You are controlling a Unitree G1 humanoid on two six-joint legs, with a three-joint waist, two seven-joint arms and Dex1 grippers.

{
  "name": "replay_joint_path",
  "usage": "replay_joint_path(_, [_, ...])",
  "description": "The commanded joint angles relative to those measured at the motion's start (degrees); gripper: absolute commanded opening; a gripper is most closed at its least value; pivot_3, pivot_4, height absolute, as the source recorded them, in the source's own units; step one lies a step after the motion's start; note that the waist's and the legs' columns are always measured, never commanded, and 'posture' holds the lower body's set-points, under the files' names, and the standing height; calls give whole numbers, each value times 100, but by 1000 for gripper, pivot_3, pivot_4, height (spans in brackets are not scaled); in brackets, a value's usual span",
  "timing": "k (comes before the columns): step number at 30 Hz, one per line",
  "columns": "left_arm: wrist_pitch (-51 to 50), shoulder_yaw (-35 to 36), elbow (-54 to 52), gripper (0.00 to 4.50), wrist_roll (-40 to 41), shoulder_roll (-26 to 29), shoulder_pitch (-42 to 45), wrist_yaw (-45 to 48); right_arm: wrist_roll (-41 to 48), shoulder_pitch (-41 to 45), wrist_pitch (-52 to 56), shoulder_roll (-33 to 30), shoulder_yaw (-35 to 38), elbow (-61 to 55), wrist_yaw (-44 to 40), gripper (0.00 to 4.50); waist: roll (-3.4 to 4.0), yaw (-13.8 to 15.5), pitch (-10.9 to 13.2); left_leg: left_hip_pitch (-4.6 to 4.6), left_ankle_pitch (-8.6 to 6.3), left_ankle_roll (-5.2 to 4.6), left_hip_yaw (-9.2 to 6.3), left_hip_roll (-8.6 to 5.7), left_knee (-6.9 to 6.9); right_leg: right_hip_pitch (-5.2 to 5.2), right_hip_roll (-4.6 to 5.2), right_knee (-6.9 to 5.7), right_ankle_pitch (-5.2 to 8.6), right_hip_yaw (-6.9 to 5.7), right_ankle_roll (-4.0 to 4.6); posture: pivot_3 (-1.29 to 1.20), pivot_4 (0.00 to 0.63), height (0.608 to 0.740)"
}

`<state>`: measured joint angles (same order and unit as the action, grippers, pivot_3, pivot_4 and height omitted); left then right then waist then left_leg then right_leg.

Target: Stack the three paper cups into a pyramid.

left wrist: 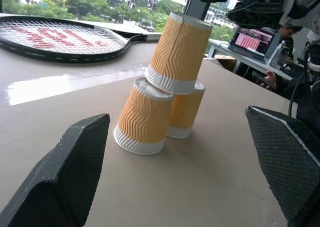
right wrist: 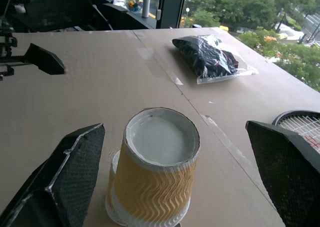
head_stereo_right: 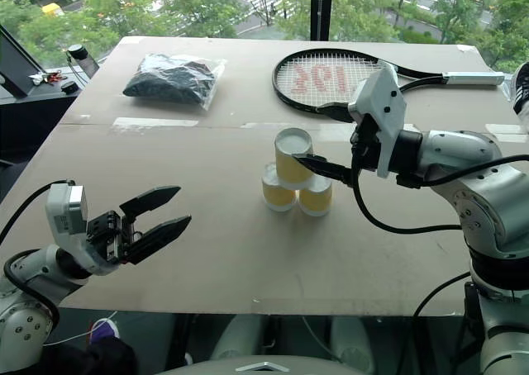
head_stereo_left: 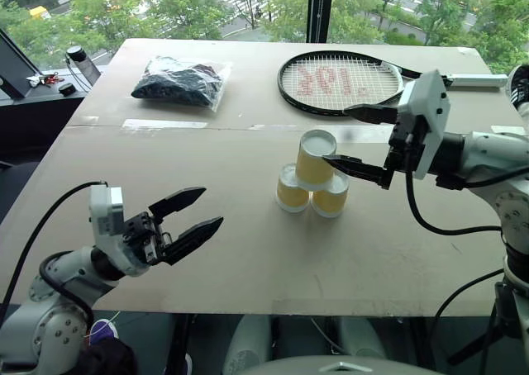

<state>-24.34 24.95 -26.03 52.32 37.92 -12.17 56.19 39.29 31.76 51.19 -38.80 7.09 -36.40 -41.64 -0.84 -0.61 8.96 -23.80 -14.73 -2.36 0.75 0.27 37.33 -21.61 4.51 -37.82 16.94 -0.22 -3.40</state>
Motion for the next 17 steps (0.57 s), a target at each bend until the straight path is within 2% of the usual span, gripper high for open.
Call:
replay_joint_path(1, [32,-15,-103,4500,-321,6,0,-373,410,-1102,-65,-160,1035,-725,61,4457,-7,28,-3,-1,0,0,-5,-1,0,3,1,4,0,-6,0,0,150,740])
replay_joint_path(4, [-33,-100,-137,4500,-568,-7,-164,-603,511,-2857,-457,104,1887,-1115,-73,4457,-13,33,-8,-3,0,0,-1,-2,-3,6,2,9,0,-2,-1,0,150,740])
replay_joint_path(6, [-74,-129,-145,4500,-604,4,-214,-645,520,-3604,-741,287,2161,-1145,-129,4457,-17,75,-14,-1,-1,-1,-8,-1,-6,10,-1,12,0,-9,-1,0,150,740])
replay_joint_path(8, [-75,-166,-52,4500,-727,57,-214,-656,86,-4383,-1272,468,2236,-1053,-220,4457,-7,4,-13,8,-1,-1,9,-1,-1,9,-6,-2,0,2,-1,0,150,740])
replay_joint_path(13, [8,-351,282,4500,-1058,179,-56,-506,-625,-5292,-2252,605,1844,-888,-372,4457,-14,-13,-16,107,-2,-4,20,4,-11,89,-32,2,3,7,3,0,150,740])
replay_joint_path(17, [-43,-468,354,4500,-1178,196,47,-458,-937,-5582,-2734,621,1539,-699,-443,4457,-17,0,-17,105,-2,-3,19,10,-9,89,-26,2,3,22,3,0,150,740])
